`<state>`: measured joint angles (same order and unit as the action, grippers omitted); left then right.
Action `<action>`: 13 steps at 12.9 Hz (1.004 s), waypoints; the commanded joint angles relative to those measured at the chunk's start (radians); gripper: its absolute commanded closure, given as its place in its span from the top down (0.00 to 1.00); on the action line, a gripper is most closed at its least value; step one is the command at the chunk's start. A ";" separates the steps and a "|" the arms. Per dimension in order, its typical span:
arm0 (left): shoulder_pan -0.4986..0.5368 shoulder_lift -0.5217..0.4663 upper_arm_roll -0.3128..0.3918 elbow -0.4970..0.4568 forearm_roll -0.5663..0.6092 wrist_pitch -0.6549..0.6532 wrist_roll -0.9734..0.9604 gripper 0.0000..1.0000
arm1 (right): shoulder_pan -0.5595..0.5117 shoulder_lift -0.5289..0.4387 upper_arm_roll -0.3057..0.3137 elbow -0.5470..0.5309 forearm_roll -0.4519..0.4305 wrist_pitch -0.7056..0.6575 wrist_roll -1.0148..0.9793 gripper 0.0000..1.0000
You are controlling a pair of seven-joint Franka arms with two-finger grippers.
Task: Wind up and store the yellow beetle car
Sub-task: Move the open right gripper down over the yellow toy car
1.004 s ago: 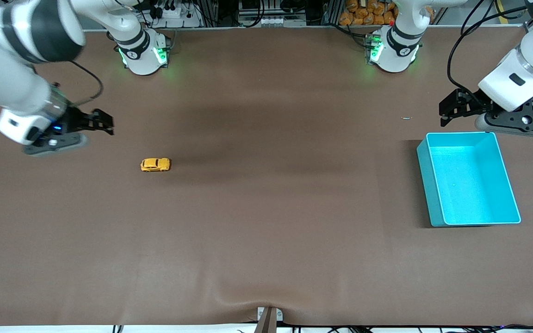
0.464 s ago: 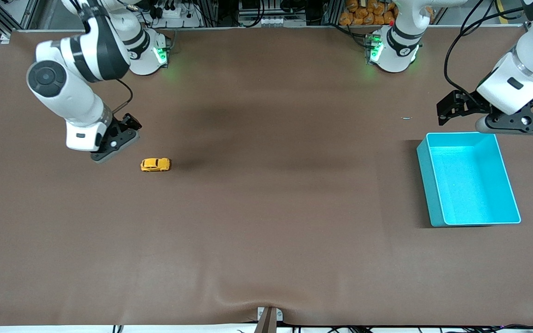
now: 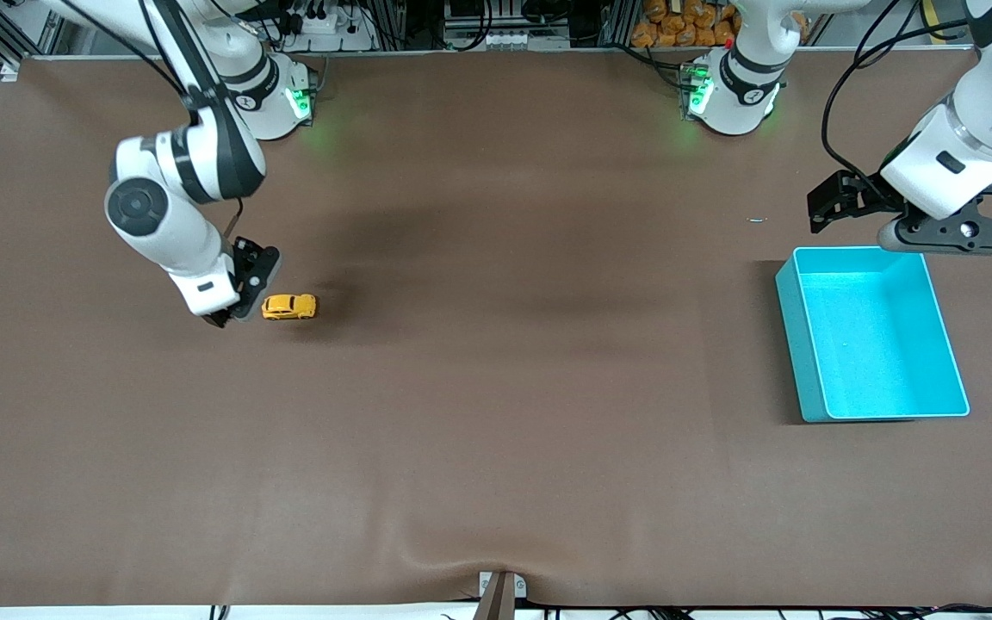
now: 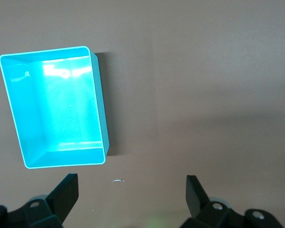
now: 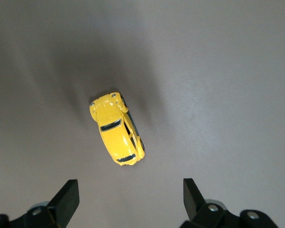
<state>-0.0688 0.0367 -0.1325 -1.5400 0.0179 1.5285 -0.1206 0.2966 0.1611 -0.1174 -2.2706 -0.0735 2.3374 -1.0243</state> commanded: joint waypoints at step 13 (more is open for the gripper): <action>0.007 -0.012 -0.001 -0.002 -0.041 -0.008 -0.013 1.00 | 0.079 0.138 0.005 -0.029 -0.051 0.158 -0.082 0.77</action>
<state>-0.0684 0.0363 -0.1318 -1.5430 -0.0011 1.5285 -0.1207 0.3724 0.3028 -0.1060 -2.2843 -0.0977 2.4743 -1.0933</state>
